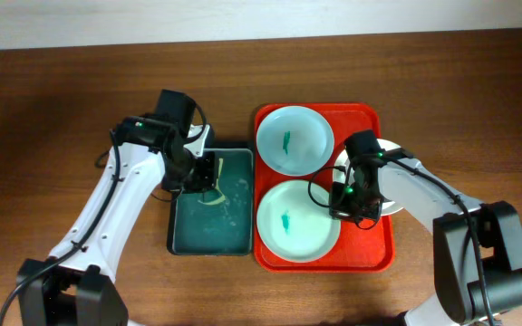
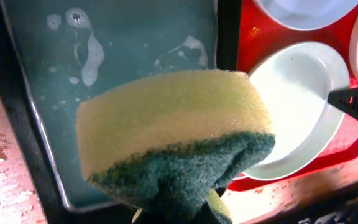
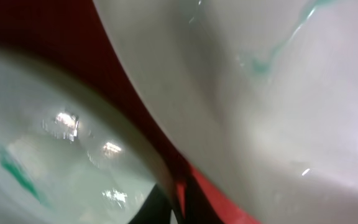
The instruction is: Clean dirty plates on tray and stack at the side
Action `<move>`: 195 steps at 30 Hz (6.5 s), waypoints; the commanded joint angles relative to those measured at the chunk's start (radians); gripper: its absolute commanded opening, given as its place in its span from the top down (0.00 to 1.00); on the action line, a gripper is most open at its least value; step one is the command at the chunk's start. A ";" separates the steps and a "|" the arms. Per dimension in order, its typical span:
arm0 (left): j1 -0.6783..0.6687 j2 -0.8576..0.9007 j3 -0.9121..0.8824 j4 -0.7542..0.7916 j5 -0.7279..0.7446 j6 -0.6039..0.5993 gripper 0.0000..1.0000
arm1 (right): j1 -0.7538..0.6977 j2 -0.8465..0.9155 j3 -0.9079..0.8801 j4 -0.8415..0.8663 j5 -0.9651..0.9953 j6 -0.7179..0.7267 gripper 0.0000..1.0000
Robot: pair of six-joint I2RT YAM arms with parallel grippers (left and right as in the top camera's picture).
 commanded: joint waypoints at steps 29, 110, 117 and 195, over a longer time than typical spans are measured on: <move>-0.380 0.481 0.113 0.195 -0.286 -0.175 1.00 | 0.009 0.014 -0.005 0.005 0.059 0.079 0.96; -0.129 0.154 -0.098 0.178 -0.299 -0.134 0.34 | 0.009 0.014 -0.005 -0.019 0.063 0.041 0.96; 0.042 -0.144 0.051 -0.071 -0.266 -0.133 0.00 | 0.010 -0.121 0.197 -0.213 0.002 -0.064 0.96; 0.259 -0.313 0.050 -0.154 -0.284 -0.134 0.01 | -0.506 -0.481 0.455 -0.406 0.122 0.067 0.96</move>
